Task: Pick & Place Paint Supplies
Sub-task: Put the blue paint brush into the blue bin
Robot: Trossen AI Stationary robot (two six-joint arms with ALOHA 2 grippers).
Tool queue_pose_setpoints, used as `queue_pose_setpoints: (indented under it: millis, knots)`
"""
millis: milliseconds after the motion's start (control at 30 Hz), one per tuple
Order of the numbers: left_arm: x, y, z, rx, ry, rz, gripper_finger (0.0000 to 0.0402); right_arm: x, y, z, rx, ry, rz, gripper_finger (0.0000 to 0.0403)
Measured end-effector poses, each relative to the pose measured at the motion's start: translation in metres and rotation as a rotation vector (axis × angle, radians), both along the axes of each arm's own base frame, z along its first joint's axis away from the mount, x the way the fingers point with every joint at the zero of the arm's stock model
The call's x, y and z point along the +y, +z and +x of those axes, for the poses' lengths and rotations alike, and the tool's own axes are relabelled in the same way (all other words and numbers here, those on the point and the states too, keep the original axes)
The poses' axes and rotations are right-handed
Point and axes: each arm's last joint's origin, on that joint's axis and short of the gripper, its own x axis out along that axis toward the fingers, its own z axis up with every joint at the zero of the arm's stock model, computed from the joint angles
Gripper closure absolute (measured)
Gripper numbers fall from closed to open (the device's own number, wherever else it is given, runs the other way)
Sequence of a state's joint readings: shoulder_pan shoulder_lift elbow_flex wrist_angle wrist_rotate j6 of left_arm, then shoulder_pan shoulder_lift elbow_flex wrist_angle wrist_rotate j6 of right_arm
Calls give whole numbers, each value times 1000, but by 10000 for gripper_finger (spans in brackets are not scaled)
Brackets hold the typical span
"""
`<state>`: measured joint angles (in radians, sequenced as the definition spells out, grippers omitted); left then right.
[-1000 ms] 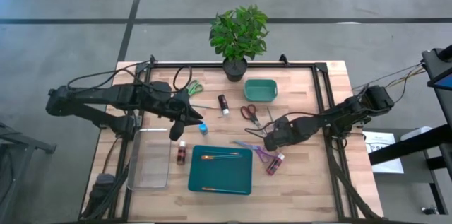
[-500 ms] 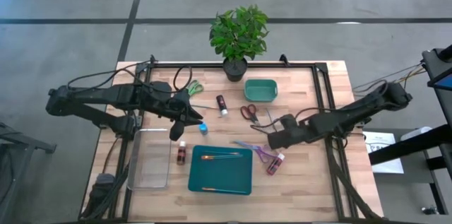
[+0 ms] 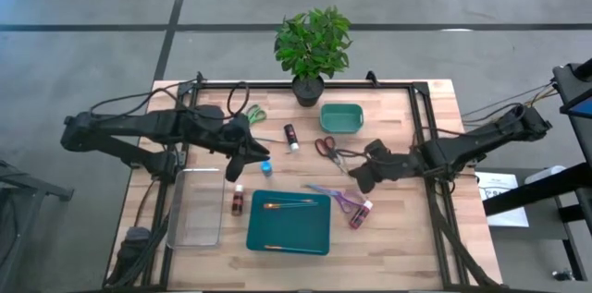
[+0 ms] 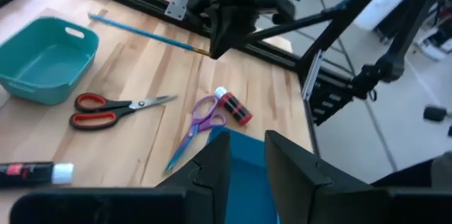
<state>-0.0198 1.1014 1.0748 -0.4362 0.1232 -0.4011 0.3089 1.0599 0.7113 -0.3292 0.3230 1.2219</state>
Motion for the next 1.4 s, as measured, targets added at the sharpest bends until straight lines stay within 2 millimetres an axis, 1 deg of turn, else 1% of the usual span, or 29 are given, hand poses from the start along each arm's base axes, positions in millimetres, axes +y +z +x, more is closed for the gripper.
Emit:
queue_pose_setpoints:
  millis: [200, 367, 567, 767, 900, 1033, 1400]
  knots:
    - [0, -2, 14, -39, 8, -19, 305, -3, 18, 16, -208, 102, -111, 395]
    - [0, -7, 28, -62, 7, -31, 305, -8, 23, 24, -285, 145, -156, 395]
    - [2, -13, 52, -122, 45, -134, 305, -7, 22, 30, -307, 200, -183, 395]
    - [7, -27, 85, -203, 33, -226, 305, -6, 15, 38, -297, 230, -191, 395]
    - [7, -37, 99, -220, 21, -236, 305, -5, 15, 42, -321, 247, -183, 395]
    - [7, -42, 102, -200, 1, -243, 305, -5, 19, 42, -355, 247, -191, 395]
    - [7, -37, 101, -236, -13, -234, 305, -5, 29, 40, -429, 292, -251, 395]
